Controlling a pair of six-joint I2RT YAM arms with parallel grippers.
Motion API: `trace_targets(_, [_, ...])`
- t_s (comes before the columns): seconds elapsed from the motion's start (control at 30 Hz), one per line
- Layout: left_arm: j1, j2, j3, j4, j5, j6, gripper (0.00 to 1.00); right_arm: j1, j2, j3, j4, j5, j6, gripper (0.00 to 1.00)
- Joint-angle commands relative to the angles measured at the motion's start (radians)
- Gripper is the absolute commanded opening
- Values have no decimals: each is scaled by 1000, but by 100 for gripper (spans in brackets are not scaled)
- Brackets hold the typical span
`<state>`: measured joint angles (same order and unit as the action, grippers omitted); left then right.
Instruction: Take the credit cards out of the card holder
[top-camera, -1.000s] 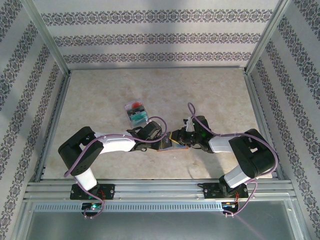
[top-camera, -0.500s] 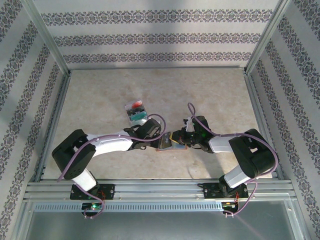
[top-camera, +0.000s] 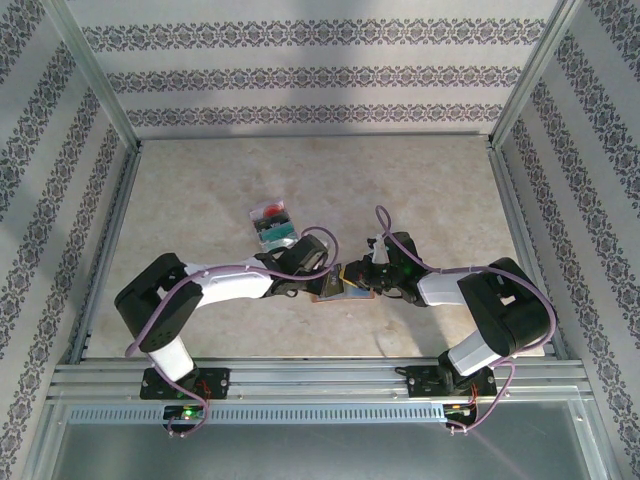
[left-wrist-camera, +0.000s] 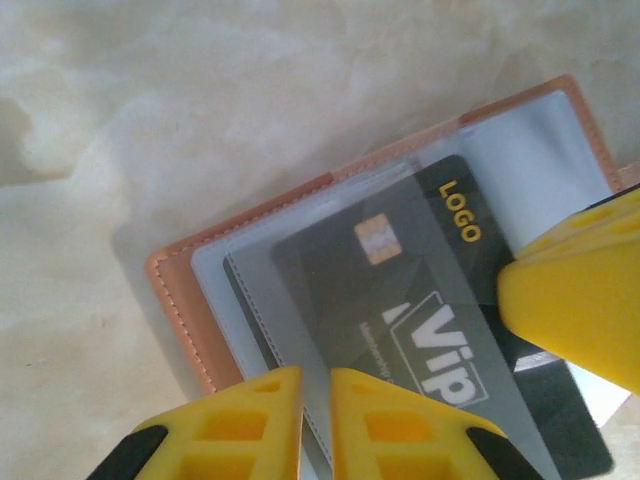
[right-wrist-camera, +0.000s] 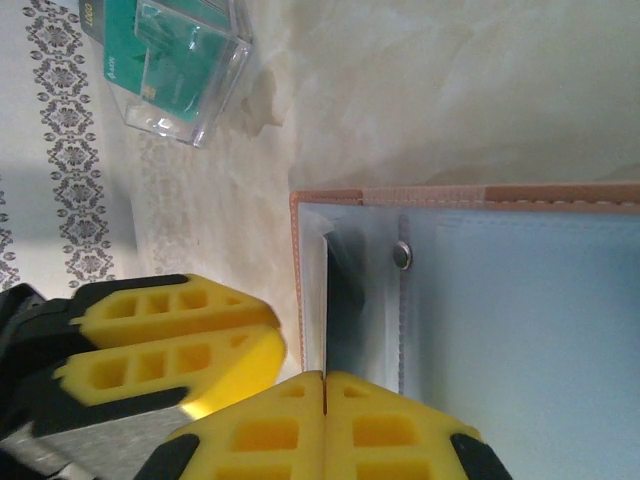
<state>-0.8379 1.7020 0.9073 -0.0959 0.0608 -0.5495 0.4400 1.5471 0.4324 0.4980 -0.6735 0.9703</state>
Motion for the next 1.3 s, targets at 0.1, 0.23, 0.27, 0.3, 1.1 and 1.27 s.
trace_targets(0.1, [-10,33,16,46,46,22,12,-7,-22,-12,14,-2,-8,6])
trace_targets(0.23, [-10,63,28,35,62,25,10,-7,-19,-12,44,-18,1,9])
trace_targets(0.27, [-10,71,33,30,65,25,9,-6,-19,-11,51,-21,5,10])
trace_targets(0.3, [-9,76,35,27,66,25,9,-7,-19,-11,59,-25,6,11])
trace_targets(1.1, [-9,72,21,17,56,7,8,33,36,2,126,-23,7,19])
trace_targets(1.27, [-9,59,11,11,44,6,8,18,21,-15,125,-20,7,15])
